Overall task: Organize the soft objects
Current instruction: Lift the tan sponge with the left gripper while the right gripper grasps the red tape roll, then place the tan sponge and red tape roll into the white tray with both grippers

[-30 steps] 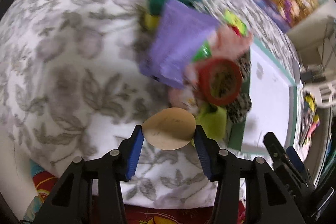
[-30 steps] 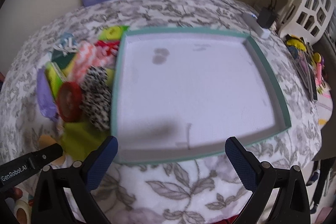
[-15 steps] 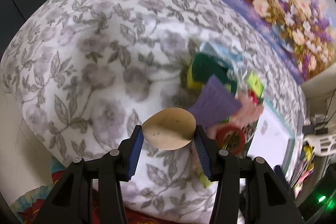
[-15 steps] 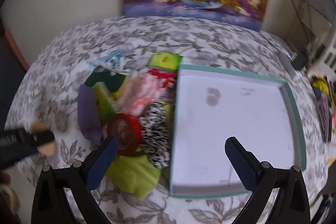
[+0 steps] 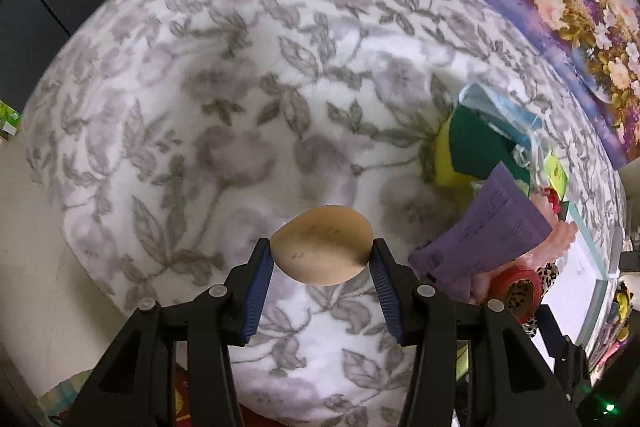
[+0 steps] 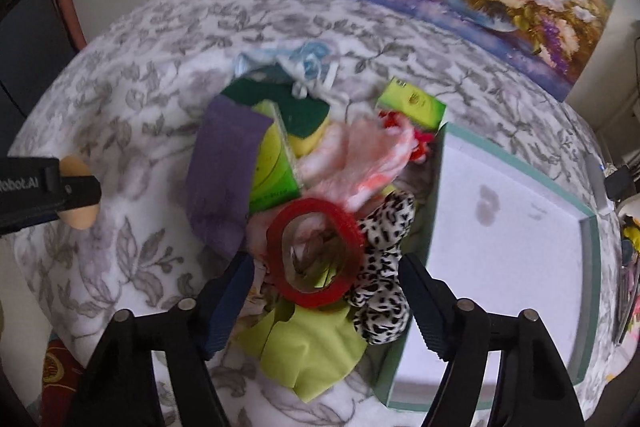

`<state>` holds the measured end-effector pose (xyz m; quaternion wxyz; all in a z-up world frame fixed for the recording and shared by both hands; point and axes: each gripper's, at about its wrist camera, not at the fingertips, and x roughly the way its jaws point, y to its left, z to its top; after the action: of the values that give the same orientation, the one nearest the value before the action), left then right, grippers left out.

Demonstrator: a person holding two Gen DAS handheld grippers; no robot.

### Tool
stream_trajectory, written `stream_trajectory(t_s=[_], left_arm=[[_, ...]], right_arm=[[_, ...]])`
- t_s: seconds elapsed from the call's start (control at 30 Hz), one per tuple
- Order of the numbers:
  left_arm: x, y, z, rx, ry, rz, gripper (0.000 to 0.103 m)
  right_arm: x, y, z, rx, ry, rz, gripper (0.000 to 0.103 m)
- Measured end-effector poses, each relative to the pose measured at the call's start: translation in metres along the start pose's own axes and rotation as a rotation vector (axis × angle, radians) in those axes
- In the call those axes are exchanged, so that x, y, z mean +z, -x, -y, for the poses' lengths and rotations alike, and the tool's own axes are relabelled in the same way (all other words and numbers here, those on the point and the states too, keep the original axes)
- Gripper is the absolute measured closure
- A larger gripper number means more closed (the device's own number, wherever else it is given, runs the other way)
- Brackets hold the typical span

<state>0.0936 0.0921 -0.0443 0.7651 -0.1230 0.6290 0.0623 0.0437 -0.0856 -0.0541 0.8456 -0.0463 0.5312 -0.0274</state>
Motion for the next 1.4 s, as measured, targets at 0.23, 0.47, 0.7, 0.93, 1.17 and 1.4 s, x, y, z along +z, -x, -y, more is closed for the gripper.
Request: stream_trajectory(t_s=[0.23,0.47,0.7,0.93,1.17,1.4], left_arm=[[-0.001,-0.017,0.009,-0.031,-0.03,-0.069,0.052],[-0.002,-0.011,0.012,-0.035,-0.027,-0.05,0.052],[-0.004,0.001,0.017,-0.032,-0.039,-0.028,0.052],[-0.007,0.007,0.017,-0.021,-0.045,-0.013,0.052],[-0.01,0.018,0.024,-0.014,-0.059,0.013,0.052],[-0.015,0.029,0.041,0.003,-0.098,0.048,0.052]], right_arm=[[0.0,-0.022,-0.009,-0.04,0.033,-0.034,0.033],[0.0,-0.018,-0.005,-0.025,0.018,-0.011,0.046],[-0.001,-0.008,0.003,0.032,-0.012,0.001,0.05],[0.002,0.016,0.015,0.106,-0.067,0.058,0.05],[0.01,0.046,0.026,0.15,-0.114,0.139,0.05],[0.01,0.046,0.046,0.144,-0.173,0.137,0.05]])
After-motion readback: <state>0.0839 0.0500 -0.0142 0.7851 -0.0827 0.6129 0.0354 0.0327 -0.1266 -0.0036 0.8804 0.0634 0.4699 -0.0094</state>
